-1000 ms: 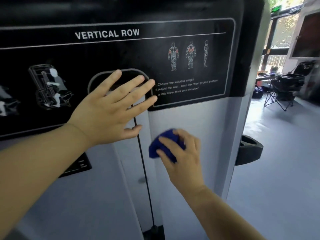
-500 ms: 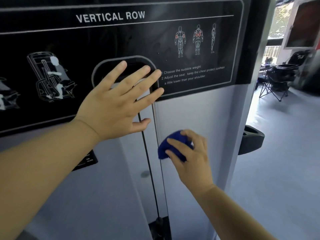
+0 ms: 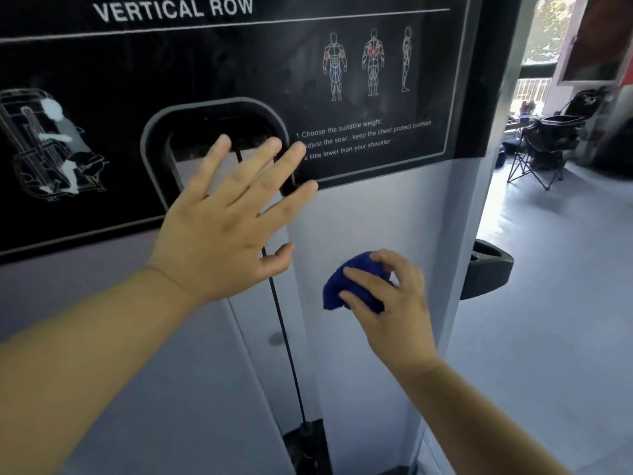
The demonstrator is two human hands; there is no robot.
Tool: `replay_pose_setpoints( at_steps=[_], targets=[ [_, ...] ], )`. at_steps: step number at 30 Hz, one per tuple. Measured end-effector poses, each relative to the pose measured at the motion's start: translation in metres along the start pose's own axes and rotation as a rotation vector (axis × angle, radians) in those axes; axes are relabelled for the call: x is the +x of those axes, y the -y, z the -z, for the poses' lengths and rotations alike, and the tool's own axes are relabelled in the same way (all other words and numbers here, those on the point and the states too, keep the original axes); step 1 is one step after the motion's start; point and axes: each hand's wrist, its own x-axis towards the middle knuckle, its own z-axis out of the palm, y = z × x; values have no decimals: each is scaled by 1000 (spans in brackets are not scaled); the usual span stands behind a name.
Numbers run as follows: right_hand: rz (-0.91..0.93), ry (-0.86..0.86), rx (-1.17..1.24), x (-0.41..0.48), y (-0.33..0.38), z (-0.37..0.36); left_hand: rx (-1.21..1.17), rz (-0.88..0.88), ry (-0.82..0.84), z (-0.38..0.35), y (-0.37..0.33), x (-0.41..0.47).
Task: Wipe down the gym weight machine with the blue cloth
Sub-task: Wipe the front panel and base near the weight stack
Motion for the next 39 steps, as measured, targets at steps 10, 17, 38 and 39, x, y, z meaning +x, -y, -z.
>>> replay_pose_setpoints(
  at_steps=[10, 17, 38, 39],
  targets=[
    [-70, -191, 123, 42, -9, 34, -36, -53, 98, -23, -58, -27],
    [-81, 72, -97, -38, -96, 25, -13, -9, 149, -27, -80, -39],
    [-24, 34, -18, -19, -80, 43, 2, -30, 251, -26, -101, -67],
    [6, -35, 21, -2, -69, 44, 2, -35, 252, -26, -100, -67]
  ],
)
